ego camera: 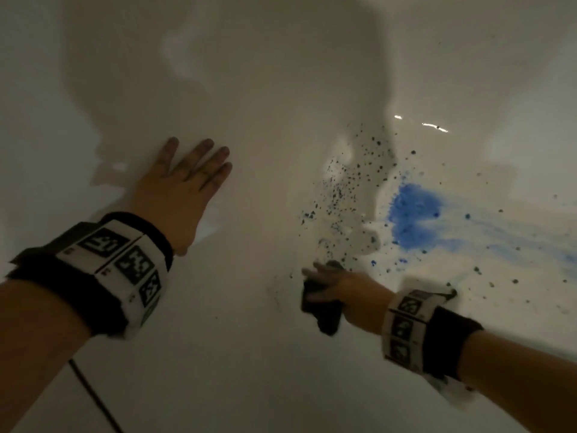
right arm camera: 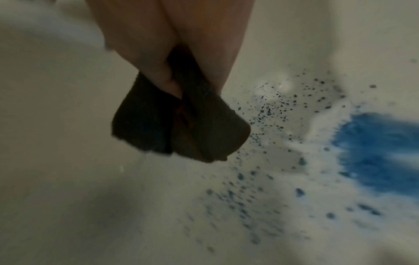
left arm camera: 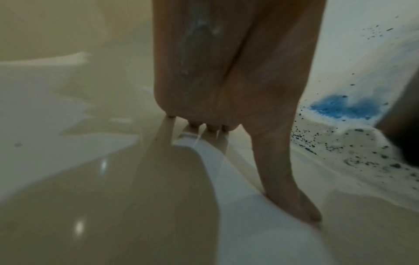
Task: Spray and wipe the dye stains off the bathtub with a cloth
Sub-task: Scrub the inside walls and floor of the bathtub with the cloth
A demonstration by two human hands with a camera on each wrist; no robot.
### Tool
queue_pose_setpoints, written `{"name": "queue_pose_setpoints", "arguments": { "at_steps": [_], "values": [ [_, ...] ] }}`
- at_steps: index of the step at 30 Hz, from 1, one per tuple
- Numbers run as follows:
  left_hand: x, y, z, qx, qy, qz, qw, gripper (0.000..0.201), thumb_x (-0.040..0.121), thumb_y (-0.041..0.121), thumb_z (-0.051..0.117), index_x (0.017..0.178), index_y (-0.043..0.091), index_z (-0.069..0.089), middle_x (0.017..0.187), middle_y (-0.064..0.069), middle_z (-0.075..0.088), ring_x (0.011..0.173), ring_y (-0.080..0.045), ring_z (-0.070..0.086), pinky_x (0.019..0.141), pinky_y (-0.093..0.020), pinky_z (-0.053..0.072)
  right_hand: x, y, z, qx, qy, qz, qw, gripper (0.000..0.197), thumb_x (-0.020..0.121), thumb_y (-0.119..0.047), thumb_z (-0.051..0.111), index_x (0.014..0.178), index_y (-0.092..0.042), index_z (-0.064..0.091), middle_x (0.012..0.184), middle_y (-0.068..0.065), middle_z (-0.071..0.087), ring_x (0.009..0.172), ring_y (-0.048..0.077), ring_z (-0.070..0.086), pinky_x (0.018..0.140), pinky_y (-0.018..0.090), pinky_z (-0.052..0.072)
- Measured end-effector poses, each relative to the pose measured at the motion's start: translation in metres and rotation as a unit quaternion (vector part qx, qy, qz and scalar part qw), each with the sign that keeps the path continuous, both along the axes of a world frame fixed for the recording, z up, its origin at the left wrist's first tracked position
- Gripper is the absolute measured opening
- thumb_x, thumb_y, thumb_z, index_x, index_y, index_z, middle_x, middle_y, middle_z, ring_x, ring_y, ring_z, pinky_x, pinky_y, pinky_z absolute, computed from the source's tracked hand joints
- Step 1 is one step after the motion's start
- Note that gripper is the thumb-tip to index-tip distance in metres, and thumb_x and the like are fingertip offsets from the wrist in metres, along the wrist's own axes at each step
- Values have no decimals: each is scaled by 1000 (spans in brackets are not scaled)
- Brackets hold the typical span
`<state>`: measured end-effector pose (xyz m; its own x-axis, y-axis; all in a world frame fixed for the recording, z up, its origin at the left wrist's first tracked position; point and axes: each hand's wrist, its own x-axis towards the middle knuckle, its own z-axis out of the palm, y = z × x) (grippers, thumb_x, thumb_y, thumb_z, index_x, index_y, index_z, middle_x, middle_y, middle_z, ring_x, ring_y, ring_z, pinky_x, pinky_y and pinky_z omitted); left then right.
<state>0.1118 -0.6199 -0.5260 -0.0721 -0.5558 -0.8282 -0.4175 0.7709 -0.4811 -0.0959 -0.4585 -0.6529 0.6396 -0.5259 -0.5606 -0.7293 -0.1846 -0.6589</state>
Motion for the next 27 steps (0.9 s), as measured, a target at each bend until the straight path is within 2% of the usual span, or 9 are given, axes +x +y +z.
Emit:
{"name": "queue_pose_setpoints", "arguments": {
  "at_steps": [3, 5, 7, 9, 11, 15, 21, 25, 27],
  "values": [
    [-2, 2, -3, -5, 5, 12, 1000, 125, 76, 47, 67, 139, 9, -34, 146, -10, -40, 139, -29, -28, 111, -54, -12, 21, -15, 35, -14, -135, -212, 968, 62, 94, -3, 46, 146, -28, 22, 153, 0, 22, 135, 23, 34, 111, 24, 27],
    [-3, 3, -5, -7, 13, 10, 1000, 122, 78, 44, 66, 139, 9, -33, 146, -11, -40, 138, -30, -29, 110, -55, -12, 54, -17, 52, -2, -176, -233, 956, 56, 97, -30, 44, 147, -35, 19, 123, -8, 47, 99, 7, 53, 89, 14, 39],
    [-1, 4, -7, -8, 20, 7, 1000, 117, 80, 43, 62, 140, 10, -33, 146, -10, -39, 138, -30, -29, 110, -56, -11, 88, -8, 51, -43, -215, -193, 956, 58, 93, -46, 46, 145, -38, 22, 127, -7, 45, 108, 6, 49, 99, 23, 36],
    [0, 3, -8, -7, 26, 5, 1000, 112, 83, 41, 59, 140, 10, -32, 146, -10, -39, 138, -30, -28, 110, -56, -11, 116, 3, 50, -37, -263, -109, 958, 61, 93, -21, 52, 146, -31, 24, 156, 1, 13, 143, 28, 10, 116, 43, 11],
    [-1, 3, -8, -7, 23, 6, 1000, 113, 82, 40, 59, 140, 9, -32, 146, -10, -39, 138, -30, -28, 110, -57, -11, 126, 24, 33, -108, -256, 9, 961, 54, 87, -2, 50, 138, -17, 43, 156, 10, 8, 140, 38, -12, 109, 53, 6],
    [-4, 5, -9, -10, 17, 11, 1000, 110, 84, 35, 58, 140, 7, -32, 146, -11, -40, 138, -32, -29, 109, -59, -10, 99, 56, -6, -109, -250, 134, 953, 44, 77, -2, 61, 120, -12, 61, 148, 11, 35, 139, 34, 7, 93, 66, 38],
    [-9, 3, -17, -1, 11, 9, 1000, 114, 84, 45, 57, 130, 6, -40, 139, -10, -46, 138, -31, -29, 109, -60, -9, 62, 50, -23, -41, -236, 164, 957, 53, 77, 9, 61, 127, -9, 56, 152, 9, 27, 142, 32, 6, 97, 59, 39],
    [-35, -20, -33, -20, 94, 11, 995, 116, 83, 50, 59, 131, 5, -37, 135, -7, -44, 141, -24, -24, 113, -51, -10, 24, 20, -9, 71, -162, -56, 983, 41, 92, -8, 51, 132, -15, 51, 144, 9, 42, 134, 24, 36, 111, 38, 32],
    [-60, -36, -47, -25, 132, 1, 991, 115, 82, 42, 64, 141, 8, -28, 144, -8, -39, 142, -24, -22, 113, -50, -9, -11, -11, 3, 106, -131, -306, 937, 28, 92, -11, 53, 115, -25, 61, 99, -9, 66, 88, 3, 60, 81, 14, 48]
  ]
}}
